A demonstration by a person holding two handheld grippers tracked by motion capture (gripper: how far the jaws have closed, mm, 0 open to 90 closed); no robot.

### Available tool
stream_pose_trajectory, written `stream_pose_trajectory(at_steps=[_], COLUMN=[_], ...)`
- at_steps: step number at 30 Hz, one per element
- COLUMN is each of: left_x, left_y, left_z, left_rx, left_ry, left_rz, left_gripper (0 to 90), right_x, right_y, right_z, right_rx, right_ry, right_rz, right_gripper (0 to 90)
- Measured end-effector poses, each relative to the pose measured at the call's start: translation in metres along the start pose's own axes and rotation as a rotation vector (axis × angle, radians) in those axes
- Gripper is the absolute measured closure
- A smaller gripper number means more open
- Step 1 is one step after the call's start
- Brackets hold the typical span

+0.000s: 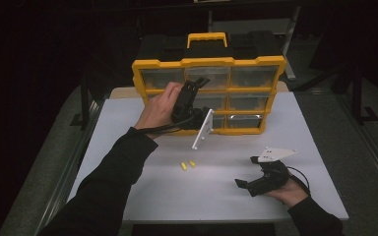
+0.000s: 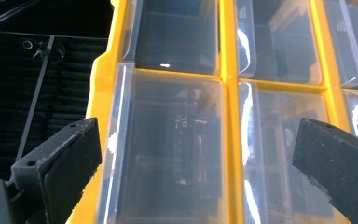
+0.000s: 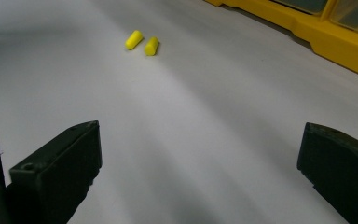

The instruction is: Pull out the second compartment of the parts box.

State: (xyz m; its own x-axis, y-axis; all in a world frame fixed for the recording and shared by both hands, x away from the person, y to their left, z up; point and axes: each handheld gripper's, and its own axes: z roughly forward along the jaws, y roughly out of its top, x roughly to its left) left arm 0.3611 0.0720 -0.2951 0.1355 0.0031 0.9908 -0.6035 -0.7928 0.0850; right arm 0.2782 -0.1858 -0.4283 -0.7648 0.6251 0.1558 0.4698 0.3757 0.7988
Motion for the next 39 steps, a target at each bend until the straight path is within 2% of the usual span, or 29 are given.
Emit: stream_pose_trajectory(at_steps=[1,10,13,18,26,35,39], left_x=[0.002,0.01,0.012,0.017,0.023,0.027,0.03], left_y=[0.0,-0.001,-0.002,-0.001,-0.001,-0.001,0.0], left_z=[0.0,0.002,0.003,0.004,0.005,0.007,0.008], left_rx=[0.002,0.015,0.023,0.043,0.056,0.079,0.084], left_ry=[-0.002,0.016,0.016,0.033,0.054,0.073,0.078], left_rz=[0.005,0.0,0.007,0.011,0.025,0.017,0.019], left_gripper=[4.7,7.4,13.2,16.3,29.3,41.6,44.2], right_x=[0.0,0.0,0.0,0.0,0.0,0.0,0.0], right_y=[0.0,0.0,0.0,0.0,0.0,0.0,0.0], right_z=[0.0,0.0,0.0,0.0,0.0,-0.001,-0.001], right_rx=[0.0,-0.001,-0.001,-0.002,-0.003,-0.004,-0.003], right_ry=[0.0,-0.001,-0.001,-0.001,-0.002,-0.002,-0.002], right_rz=[0.001,-0.001,-0.001,-0.001,-0.001,0.0,0.0], right_gripper=[0.0,0.0,0.0,0.0,0.0,0.0,0.0])
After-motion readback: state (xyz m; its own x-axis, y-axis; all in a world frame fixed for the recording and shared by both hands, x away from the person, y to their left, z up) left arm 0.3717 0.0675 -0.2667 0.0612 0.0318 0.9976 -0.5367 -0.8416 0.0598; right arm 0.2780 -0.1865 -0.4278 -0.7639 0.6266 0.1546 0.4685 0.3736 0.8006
